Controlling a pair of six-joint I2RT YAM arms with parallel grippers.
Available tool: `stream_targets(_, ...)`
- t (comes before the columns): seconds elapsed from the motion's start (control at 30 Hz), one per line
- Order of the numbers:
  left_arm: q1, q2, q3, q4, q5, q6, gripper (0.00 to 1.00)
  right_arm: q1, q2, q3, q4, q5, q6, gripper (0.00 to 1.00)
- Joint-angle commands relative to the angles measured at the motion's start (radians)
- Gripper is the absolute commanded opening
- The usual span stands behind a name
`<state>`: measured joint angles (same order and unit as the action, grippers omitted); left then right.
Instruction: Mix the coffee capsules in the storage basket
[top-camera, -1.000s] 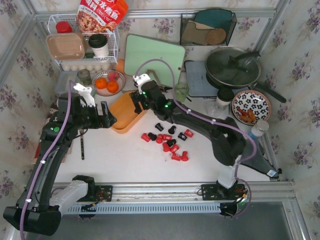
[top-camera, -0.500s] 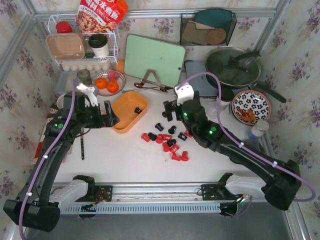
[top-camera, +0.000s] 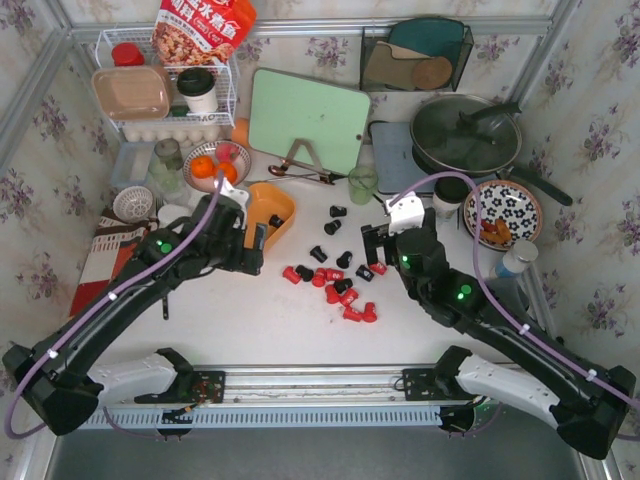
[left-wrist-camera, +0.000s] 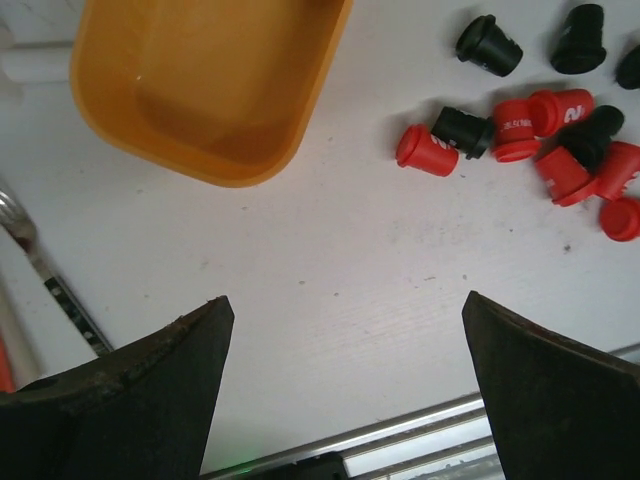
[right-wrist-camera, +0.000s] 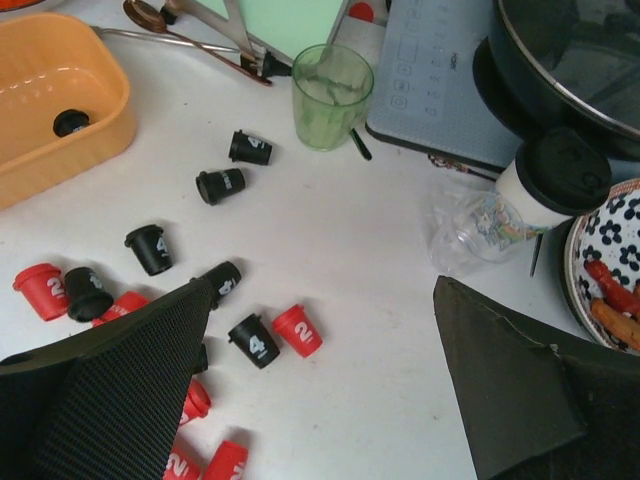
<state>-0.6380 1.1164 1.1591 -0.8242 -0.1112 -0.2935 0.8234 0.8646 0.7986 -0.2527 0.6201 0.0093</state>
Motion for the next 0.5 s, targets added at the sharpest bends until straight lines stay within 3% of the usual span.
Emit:
stream_targets(0.0,-0.095,0.037,0.044,-0.101,-0.236,-0.049,0.99,0.0,-0.034,0.001,-0.09,-0.009,0.068,1.0)
stream_targets(0.1,-0.099,0.047,0.026,-0.089,-0.198,-0.088,0.99,0.0,-0.064,0.004,-0.154,0.007,0.108,1.0)
stream_targets(0.23,-0.094,0.049,0.009,-0.127,-0.256,-0.207,0.99,0.0,-0.121,0.0,-0.216,0.011,0.142,1.0)
stream_targets(0.33,-0.094,0.037,-0.01,-0.078,-0.207,-0.181,0.99,0.0,-0.173,-0.013,-0.224,0.001,0.145,1.0)
stream_targets(0.47,-0.095,0.067,-0.033,-0.022,-0.123,-0.195,0.9,0.0,-0.231,-0.044,-0.226,-0.009,0.158,1.0)
